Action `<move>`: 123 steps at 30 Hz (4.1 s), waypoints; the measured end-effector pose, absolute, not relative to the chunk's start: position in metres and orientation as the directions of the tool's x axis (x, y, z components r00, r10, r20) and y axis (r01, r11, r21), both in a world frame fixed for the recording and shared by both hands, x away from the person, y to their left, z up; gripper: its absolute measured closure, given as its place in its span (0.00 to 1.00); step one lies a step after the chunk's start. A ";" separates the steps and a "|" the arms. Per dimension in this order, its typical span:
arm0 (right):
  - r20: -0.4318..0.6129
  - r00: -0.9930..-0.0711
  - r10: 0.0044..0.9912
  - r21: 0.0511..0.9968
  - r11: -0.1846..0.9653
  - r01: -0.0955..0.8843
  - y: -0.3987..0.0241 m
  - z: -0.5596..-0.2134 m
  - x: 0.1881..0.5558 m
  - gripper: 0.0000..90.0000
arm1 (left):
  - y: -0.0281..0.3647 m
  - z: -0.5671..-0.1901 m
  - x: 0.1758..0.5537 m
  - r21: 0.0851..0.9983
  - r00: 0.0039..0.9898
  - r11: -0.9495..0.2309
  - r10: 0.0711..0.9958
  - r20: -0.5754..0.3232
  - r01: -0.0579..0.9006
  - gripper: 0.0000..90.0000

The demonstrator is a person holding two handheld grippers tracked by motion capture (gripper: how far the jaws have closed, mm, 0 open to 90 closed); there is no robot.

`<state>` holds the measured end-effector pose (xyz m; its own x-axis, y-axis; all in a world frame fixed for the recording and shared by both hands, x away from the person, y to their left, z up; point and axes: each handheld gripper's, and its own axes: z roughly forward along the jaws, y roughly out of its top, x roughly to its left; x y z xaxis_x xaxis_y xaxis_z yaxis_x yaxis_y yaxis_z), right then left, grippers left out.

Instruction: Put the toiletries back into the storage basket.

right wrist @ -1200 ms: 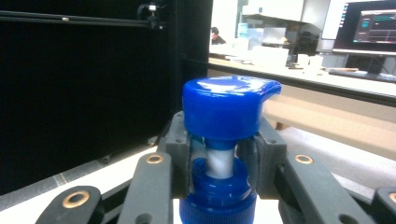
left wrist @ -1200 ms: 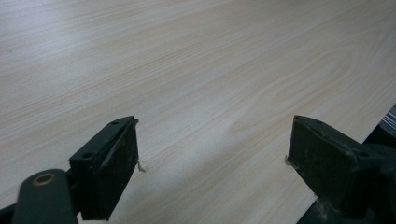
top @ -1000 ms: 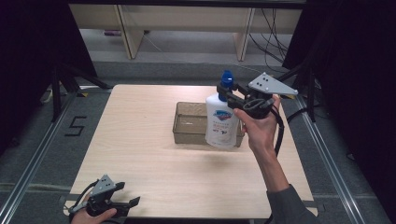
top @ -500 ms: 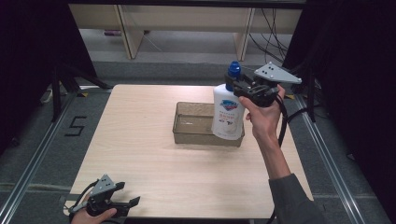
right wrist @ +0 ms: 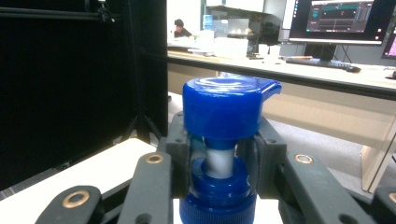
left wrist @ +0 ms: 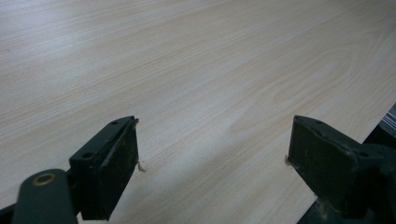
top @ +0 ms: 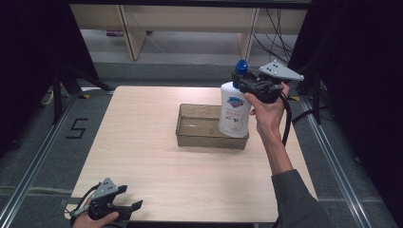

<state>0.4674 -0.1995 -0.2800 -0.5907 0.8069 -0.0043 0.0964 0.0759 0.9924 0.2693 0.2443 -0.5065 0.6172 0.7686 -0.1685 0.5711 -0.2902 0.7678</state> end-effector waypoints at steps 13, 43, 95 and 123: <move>0.005 -0.571 0.821 0.990 0.076 0.118 -0.202 -0.294 0.482 0.73 | 0.244 -0.506 0.268 0.770 0.622 -0.286 0.762 -0.177 0.570 0.17; 0.040 -0.571 0.820 0.986 0.059 0.154 -0.204 -0.321 0.488 0.73 | 0.244 -0.506 0.269 0.767 0.623 -0.289 0.762 -0.178 0.573 0.17; 0.051 -0.561 0.826 0.988 0.039 0.147 -0.216 -0.356 0.475 0.73 | 0.243 -0.507 0.268 0.776 0.614 -0.272 0.769 -0.181 0.570 0.17; 0.045 -0.568 0.822 0.987 0.050 0.150 -0.214 -0.355 0.463 0.69 | 0.243 -0.506 0.268 0.773 0.612 -0.274 0.770 -0.180 0.573 0.17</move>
